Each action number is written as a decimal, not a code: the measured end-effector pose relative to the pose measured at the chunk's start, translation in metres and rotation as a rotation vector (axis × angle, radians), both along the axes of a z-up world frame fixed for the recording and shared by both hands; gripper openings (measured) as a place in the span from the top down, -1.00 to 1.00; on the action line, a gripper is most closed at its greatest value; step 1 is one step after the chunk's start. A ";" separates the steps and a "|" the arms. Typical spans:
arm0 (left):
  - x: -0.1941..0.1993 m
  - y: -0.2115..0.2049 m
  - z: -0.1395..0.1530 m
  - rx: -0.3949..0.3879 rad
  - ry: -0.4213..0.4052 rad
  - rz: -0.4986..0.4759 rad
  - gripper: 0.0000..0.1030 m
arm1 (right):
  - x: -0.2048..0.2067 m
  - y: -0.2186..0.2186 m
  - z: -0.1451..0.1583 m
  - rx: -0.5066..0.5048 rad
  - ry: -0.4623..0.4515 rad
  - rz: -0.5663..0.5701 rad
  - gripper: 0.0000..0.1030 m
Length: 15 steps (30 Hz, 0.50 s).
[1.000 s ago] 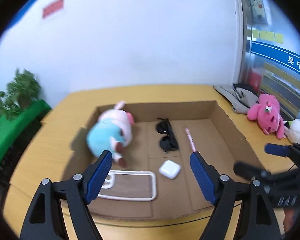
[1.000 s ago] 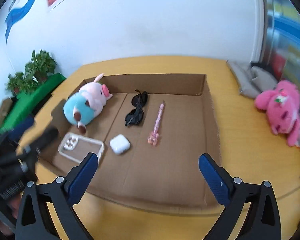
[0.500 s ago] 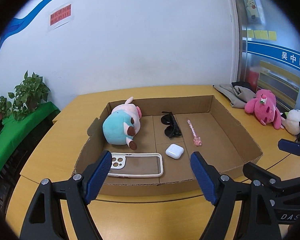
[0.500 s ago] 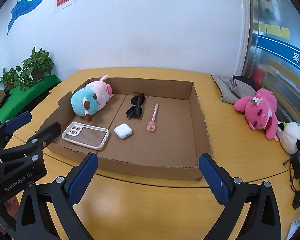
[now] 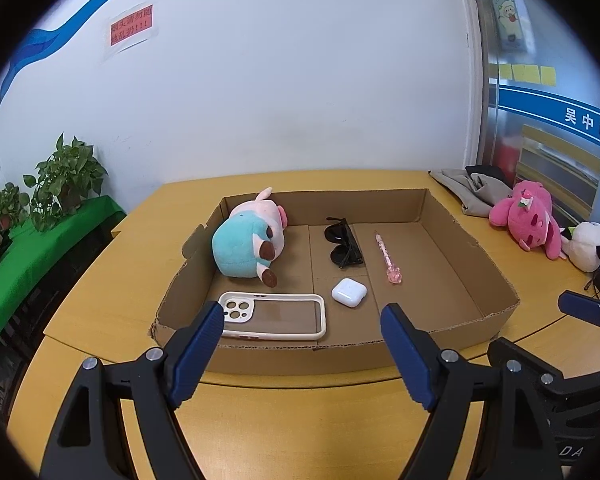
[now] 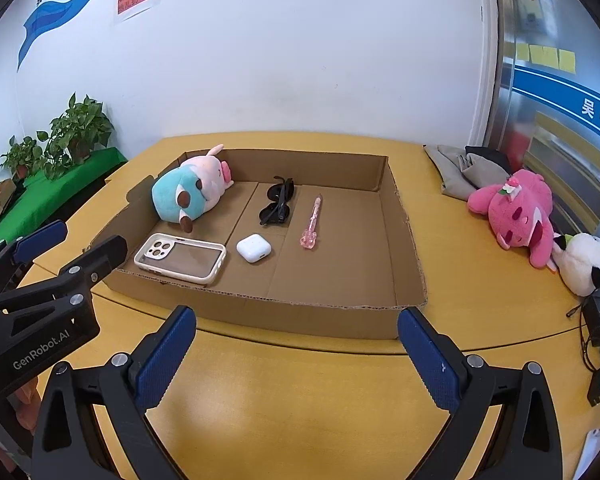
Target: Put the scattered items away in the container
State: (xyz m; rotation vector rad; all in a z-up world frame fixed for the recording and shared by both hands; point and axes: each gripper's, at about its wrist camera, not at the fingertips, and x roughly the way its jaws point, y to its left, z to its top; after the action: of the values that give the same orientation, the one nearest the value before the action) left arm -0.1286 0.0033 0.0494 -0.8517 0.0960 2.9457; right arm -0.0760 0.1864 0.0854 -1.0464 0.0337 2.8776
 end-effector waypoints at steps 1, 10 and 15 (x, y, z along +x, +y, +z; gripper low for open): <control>0.001 0.000 -0.001 0.000 -0.001 0.002 -0.56 | 0.001 0.000 -0.001 -0.002 0.000 0.000 -0.99; 0.012 0.002 -0.006 -0.003 -0.018 -0.005 -0.56 | 0.011 -0.002 -0.007 -0.010 -0.013 0.005 -0.99; 0.013 0.002 -0.010 -0.007 -0.030 -0.003 -0.56 | 0.013 -0.001 -0.010 -0.011 -0.018 0.001 -0.99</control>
State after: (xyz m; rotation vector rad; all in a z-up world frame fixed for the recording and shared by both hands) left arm -0.1155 0.0050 0.0398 -0.8958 0.1061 2.9306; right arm -0.0634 0.1852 0.0750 -1.0739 0.0484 2.8719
